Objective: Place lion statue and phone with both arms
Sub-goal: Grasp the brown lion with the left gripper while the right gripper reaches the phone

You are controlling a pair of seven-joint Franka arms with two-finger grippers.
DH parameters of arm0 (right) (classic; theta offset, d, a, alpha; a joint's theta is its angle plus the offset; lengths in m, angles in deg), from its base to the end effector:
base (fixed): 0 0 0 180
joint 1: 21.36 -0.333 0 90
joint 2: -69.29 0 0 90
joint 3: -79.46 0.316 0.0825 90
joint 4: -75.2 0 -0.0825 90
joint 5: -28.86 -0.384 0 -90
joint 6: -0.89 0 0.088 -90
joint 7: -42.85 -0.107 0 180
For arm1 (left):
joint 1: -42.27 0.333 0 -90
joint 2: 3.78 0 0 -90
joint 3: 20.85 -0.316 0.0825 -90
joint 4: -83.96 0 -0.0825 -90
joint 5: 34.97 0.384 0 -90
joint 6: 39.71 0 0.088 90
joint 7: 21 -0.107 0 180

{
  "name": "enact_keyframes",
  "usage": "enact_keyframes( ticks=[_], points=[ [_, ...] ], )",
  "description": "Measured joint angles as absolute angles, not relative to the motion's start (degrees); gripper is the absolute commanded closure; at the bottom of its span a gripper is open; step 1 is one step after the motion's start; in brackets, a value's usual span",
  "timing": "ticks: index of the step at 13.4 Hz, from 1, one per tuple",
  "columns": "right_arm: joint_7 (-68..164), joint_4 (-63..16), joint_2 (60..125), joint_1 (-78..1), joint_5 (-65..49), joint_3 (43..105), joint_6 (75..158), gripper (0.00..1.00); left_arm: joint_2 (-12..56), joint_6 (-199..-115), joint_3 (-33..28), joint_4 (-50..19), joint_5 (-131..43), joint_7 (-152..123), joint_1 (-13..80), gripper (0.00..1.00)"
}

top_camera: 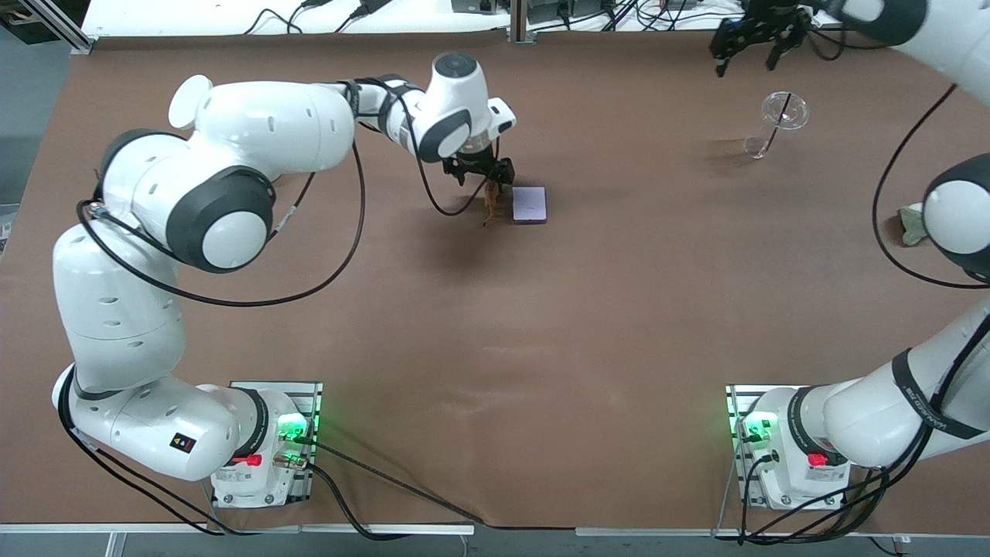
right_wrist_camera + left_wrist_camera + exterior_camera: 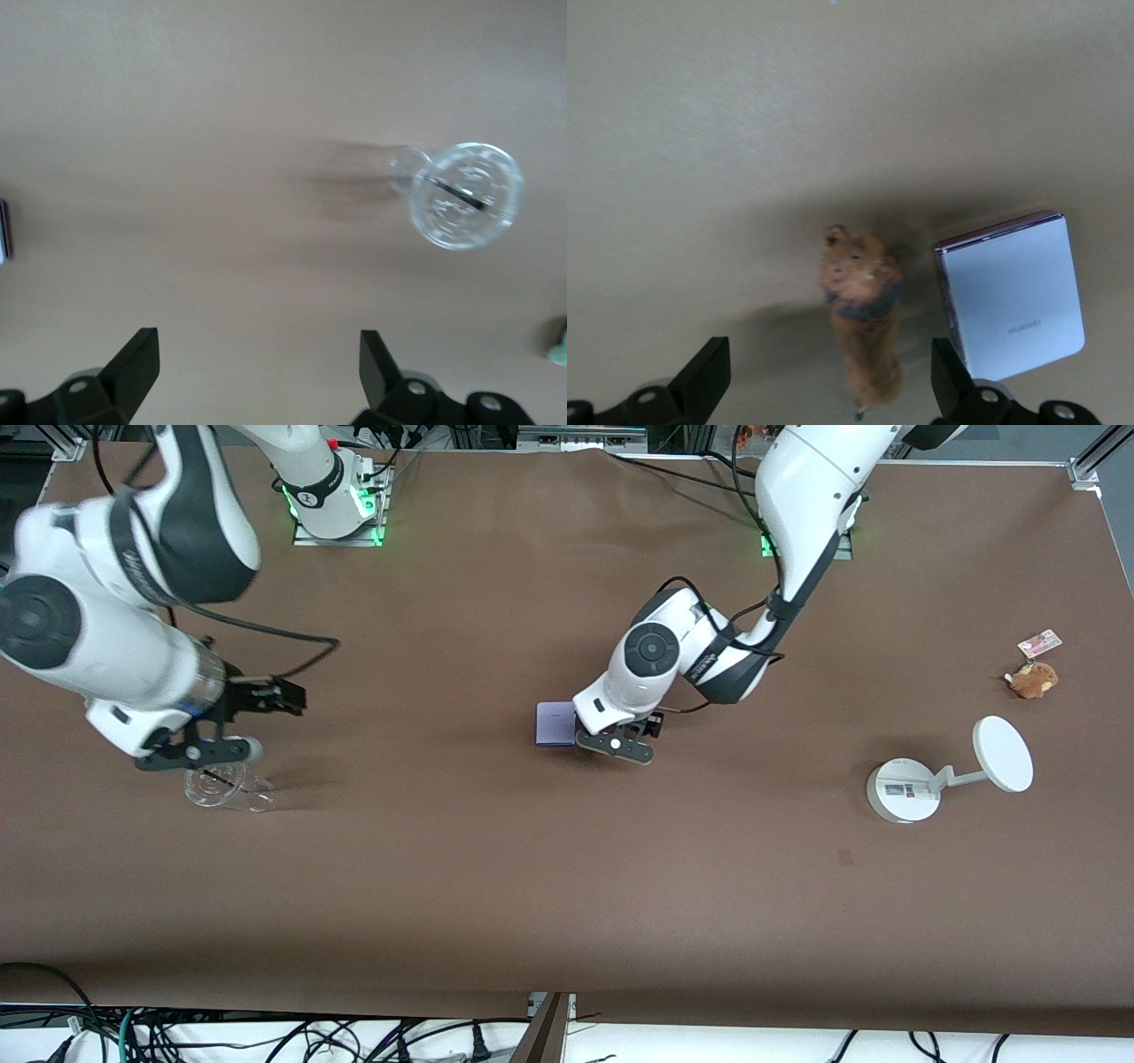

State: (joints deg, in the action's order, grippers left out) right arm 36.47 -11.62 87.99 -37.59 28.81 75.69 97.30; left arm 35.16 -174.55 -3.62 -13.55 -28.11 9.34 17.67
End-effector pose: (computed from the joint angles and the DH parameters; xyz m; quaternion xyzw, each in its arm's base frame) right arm 0.6252 0.1433 0.4634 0.9954 0.0537 -0.0763 0.0230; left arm 0.5178 -0.4337 0.2130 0.9926 -0.1103 -0.0279 0.0429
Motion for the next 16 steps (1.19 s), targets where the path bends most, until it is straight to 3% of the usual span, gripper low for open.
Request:
enact_keyframes(
  ticks=[1, 2, 3, 7, 11, 16],
  points=[
    [35.36, -11.59, 89.19, -38.56, 28.75, 75.7, 98.43, 0.0, 35.58, -175.53, -3.63, -13.55, -27.18, 11.28, 16.73, 0.12],
    [34.76, -11.58, 90.22, -39.27, 28.57, 75.71, 99.45, 0.0, 35.85, -176.36, -3.64, -13.54, -25.9, 12.6, 16.08, 0.44],
    [34.56, -11.57, 91.08, -39.84, 28.3, 75.71, 100.35, 0.0, 36.0, -176.84, -3.65, -13.54, -24.71, 13.32, 15.81, 0.61],
    [33.81, -11.55, 93.41, -41.75, 27.65, 75.71, 102.72, 0.0, 36.04, -177.02, -3.95, -13.45, -23.69, 13.54, 15.8, 1.0],
    [30.06, -11.54, 95.66, -44.37, 27.32, 75.74, 106.23, 0.0, 35.58, -175.15, -4.33, -12.69, -23.67, 13.51, 16.15, 1.0],
    [25.55, -11.53, 99.05, -48.23, 26.0, 75.77, 109.84, 0.0, 28.1, -157.14, -5.06, -10.68, -23.57, 6.35, 24.06, 1.0]
  ],
)
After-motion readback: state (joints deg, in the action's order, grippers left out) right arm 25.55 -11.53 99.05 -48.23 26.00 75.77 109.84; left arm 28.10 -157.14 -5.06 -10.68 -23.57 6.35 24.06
